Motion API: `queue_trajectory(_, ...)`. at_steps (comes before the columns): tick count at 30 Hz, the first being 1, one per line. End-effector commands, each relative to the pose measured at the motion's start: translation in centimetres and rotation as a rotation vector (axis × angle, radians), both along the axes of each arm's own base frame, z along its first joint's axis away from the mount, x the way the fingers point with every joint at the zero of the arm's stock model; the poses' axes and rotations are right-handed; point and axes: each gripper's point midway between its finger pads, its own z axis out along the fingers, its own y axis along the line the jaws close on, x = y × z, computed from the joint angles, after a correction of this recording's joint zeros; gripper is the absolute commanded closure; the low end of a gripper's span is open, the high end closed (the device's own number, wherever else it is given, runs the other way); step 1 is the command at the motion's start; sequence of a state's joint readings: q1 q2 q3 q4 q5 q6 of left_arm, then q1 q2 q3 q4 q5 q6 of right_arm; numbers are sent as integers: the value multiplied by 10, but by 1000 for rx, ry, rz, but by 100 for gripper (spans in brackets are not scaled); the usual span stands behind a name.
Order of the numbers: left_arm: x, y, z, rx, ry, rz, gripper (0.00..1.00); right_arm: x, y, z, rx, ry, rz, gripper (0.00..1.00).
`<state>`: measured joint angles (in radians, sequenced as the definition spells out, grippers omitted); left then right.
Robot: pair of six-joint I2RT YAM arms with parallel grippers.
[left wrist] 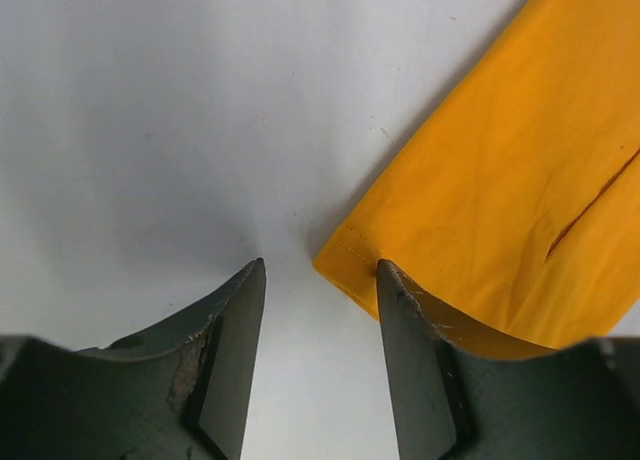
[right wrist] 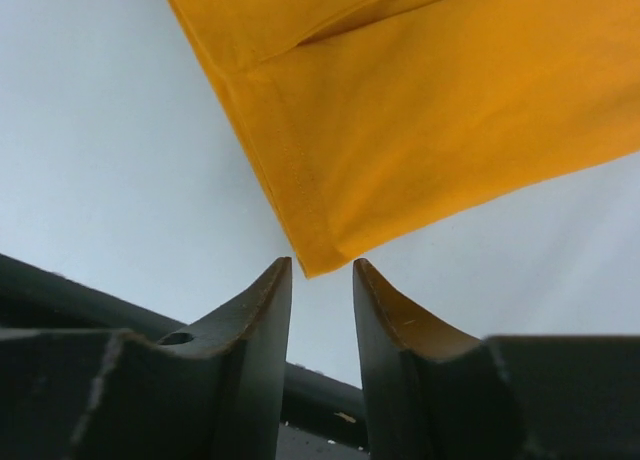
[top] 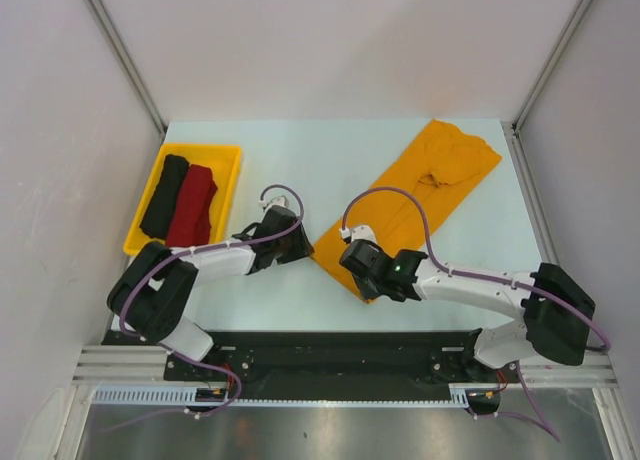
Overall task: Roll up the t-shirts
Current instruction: Roll the T-shirt to the center of the board.
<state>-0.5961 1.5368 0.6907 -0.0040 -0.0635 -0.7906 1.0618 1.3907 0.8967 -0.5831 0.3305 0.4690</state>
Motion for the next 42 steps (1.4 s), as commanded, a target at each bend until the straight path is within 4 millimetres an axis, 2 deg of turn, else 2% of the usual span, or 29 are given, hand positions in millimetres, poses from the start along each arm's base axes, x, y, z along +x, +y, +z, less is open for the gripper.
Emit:
queue_trajectory(1, 9, -4, 2, 9, -24, 47, 47, -1, 5, -16, -6, -4, 16, 66)
queue_trajectory(6, 8, -4, -5, 44, -2, 50, 51, -8, 1, -39, -31, 21, 44, 68)
queue_trajectory(15, 9, -4, -11, 62, 10, 53, 64, -28, -5, -59, -43, 72, 64, 67)
queue_trajectory(19, 9, -2, -9, 73, 5, 57, 75, -28, -5, -54, -35, 64, 62, 69)
queue_trajectory(22, 10, -1, -6, 82, -3, 51, 76, -26, -9, -45, -33, 45, 54, 67)
queue_trajectory(27, 9, -1, 1, 78, -18, 41, 74, -24, -3, -10, 5, -33, 82, 53)
queue_trajectory(28, 9, 1, 3, 80, -20, 41, 65, -22, -2, -6, -3, -54, 82, 52)
queue_trajectory(29, 6, 2, 2, 83, -13, 39, 60, -23, 4, -1, -6, -72, 104, 52)
queue_trajectory(31, 5, 2, 10, 60, -25, 49, 54, -21, 7, -6, -52, -91, 121, 51)
queue_trajectory(34, 2, -1, 14, 21, -24, 56, 53, -22, 15, -15, -114, -91, 160, 53)
queue_trajectory(37, 2, -4, 15, -4, -21, 65, 55, -19, 20, -27, -160, -109, 165, 52)
queue_trajectory(42, 4, -10, 9, -22, -6, 63, 60, -12, 14, -40, -241, -135, 136, 55)
